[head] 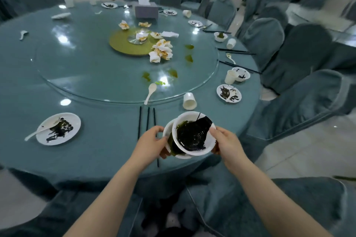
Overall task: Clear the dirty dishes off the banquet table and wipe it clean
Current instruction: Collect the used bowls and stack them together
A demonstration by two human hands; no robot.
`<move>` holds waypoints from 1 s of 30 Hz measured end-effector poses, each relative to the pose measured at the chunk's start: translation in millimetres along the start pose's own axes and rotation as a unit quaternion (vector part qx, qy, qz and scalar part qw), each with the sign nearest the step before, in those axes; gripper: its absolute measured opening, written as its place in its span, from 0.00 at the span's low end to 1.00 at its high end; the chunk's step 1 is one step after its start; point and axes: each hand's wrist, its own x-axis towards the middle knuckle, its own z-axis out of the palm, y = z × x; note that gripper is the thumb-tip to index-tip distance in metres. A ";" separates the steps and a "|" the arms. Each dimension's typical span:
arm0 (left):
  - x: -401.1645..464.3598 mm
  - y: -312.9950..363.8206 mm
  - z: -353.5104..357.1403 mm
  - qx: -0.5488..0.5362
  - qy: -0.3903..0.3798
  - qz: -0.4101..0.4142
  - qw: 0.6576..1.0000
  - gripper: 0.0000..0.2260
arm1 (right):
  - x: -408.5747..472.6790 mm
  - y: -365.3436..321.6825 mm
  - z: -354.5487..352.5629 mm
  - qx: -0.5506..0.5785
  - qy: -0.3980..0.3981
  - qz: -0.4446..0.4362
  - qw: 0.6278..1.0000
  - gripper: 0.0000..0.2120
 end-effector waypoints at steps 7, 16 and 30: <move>-40.2 21.2 40.2 -0.037 -0.078 0.025 0.996 0.07 | -47.5 25.9 -29.5 -0.122 0.105 -0.056 0.985 0.13; -71.8 84.0 137.9 -0.083 -0.201 0.099 0.971 0.11 | -102.5 44.7 -141.1 0.004 0.111 0.050 0.993 0.06; -167.0 183.5 404.6 -0.027 -0.273 0.146 0.951 0.09 | -192.9 88.5 -428.4 0.015 0.217 -0.011 0.976 0.06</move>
